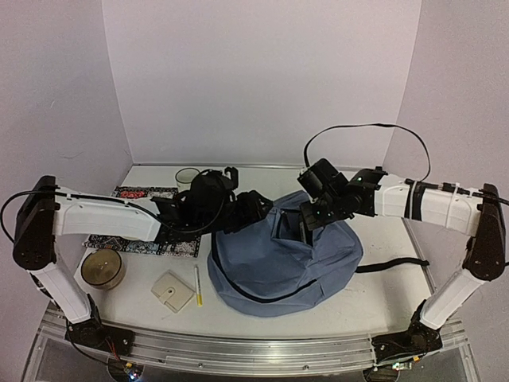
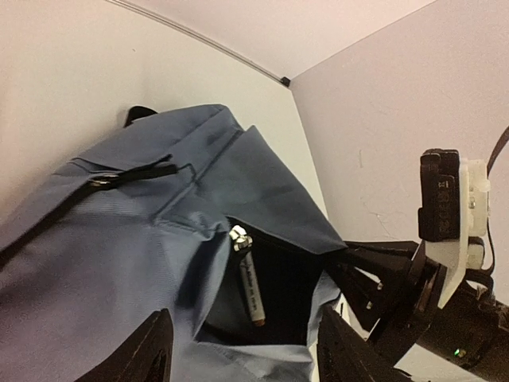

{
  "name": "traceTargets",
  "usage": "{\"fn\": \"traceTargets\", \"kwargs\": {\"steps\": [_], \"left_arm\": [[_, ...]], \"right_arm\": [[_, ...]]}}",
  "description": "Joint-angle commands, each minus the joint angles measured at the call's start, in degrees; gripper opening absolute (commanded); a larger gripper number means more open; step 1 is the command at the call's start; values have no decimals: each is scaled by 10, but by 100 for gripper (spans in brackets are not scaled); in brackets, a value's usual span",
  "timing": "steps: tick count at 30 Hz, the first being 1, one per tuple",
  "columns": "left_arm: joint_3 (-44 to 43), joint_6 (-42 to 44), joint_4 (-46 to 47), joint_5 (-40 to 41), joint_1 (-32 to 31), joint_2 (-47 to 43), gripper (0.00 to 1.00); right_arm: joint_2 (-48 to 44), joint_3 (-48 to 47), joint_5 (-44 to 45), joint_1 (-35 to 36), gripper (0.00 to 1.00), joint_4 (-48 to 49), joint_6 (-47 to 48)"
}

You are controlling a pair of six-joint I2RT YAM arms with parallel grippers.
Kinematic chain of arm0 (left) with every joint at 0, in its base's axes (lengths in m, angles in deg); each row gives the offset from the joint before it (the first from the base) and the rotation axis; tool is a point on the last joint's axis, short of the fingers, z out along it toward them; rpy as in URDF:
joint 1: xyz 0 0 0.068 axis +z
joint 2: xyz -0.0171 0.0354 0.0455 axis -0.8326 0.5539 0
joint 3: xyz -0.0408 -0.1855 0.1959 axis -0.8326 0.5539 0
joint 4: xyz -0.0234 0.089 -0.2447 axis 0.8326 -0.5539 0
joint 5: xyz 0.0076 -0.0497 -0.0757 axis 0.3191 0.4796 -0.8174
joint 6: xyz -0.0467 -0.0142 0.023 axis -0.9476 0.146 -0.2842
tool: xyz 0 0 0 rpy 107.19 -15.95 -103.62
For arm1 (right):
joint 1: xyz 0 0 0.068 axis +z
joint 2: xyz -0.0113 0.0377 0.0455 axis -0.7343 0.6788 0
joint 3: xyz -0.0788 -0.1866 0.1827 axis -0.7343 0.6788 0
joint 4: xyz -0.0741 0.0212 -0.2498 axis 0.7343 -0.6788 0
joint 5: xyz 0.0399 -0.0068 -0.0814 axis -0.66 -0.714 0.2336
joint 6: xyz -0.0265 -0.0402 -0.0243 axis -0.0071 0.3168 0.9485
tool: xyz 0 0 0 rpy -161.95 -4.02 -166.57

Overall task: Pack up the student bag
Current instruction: Pick up the pen at the center of the board.

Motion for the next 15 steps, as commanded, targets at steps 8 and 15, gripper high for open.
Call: {"fn": "traceTargets", "kwargs": {"steps": [8,15], "left_arm": [[78,7,-271,94,-5,-115,67],[111,-35,-361,69,3,-103,67]], "right_arm": [[-40,9,49,-30,0,-17,5],[-25,9,12,-31,0,1,7]]}}
